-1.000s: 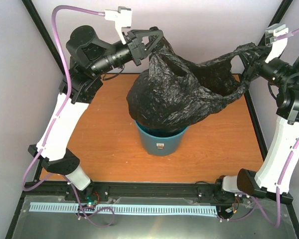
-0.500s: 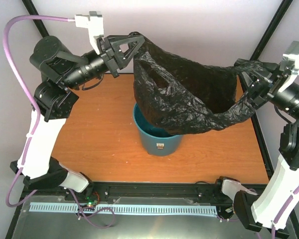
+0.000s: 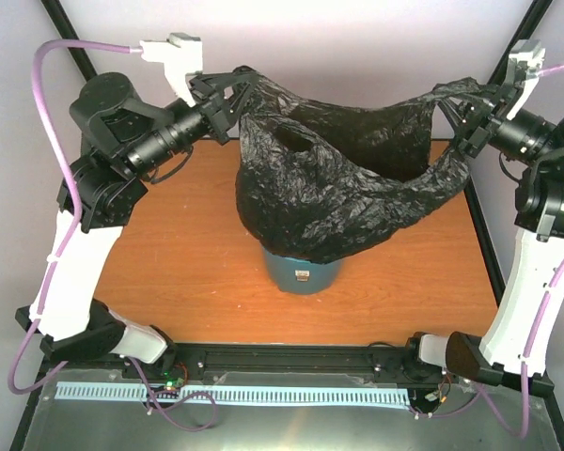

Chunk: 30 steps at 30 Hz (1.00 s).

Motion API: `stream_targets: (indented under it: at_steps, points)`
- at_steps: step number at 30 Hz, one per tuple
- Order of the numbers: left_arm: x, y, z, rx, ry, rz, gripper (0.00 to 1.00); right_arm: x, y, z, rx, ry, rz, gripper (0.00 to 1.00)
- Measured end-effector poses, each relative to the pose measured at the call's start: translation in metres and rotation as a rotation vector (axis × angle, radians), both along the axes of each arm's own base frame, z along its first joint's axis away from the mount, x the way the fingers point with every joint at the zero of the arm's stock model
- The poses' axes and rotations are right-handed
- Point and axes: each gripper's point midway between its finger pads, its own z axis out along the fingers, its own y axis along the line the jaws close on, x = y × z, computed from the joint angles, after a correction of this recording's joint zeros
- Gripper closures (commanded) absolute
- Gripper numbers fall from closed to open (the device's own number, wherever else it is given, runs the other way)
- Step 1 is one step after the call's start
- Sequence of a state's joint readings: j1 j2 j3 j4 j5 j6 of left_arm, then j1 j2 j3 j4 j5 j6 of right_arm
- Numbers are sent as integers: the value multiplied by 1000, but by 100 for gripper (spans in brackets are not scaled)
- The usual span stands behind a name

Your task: Put the trash bags into the trash bin

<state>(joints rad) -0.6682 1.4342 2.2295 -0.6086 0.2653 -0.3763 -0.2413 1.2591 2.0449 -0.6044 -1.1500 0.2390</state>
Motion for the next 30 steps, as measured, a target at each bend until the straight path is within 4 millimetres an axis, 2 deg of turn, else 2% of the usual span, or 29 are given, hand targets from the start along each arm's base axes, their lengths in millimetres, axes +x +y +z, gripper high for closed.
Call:
stream_targets:
  at_steps: [4, 8, 10, 12, 14, 19, 20, 21, 23, 24, 27, 30]
  points:
    - [28, 16, -28, 74, 42, 182, 99, 12, 7, 0, 22, 25, 45, 97]
    - [48, 35, -62, 158, 81, 337, 99, 5, 34, 20, 12, -27, 132, 97]
    - [54, 43, -74, 189, 92, 390, 99, 4, 48, 22, 5, -43, 166, 97]
    - [60, 51, -83, 215, 101, 439, 99, 9, 69, 14, -10, -33, 199, 97]
    - [67, 58, -91, 242, 108, 481, 99, 17, 81, 4, -27, -17, 209, 97]
    - [85, 58, -116, 300, 143, 519, 99, 62, 108, -33, -72, 74, 200, 95]
    - [89, 57, -122, 310, 150, 523, 99, 71, 113, -41, -80, 97, 198, 91]
    - [92, 56, -129, 321, 159, 526, 99, 77, 117, -48, -88, 115, 199, 79]
    - [96, 56, -142, 339, 173, 538, 99, 83, 124, -60, -106, 145, 206, 48]
    - [97, 57, -150, 351, 179, 544, 99, 84, 126, -64, -113, 152, 205, 38]
    - [98, 70, -169, 374, 200, 574, 99, 83, 121, -65, -135, 153, 162, 21]
    - [95, 84, -171, 365, 197, 610, 99, 71, 110, -53, -142, 119, 107, 14]
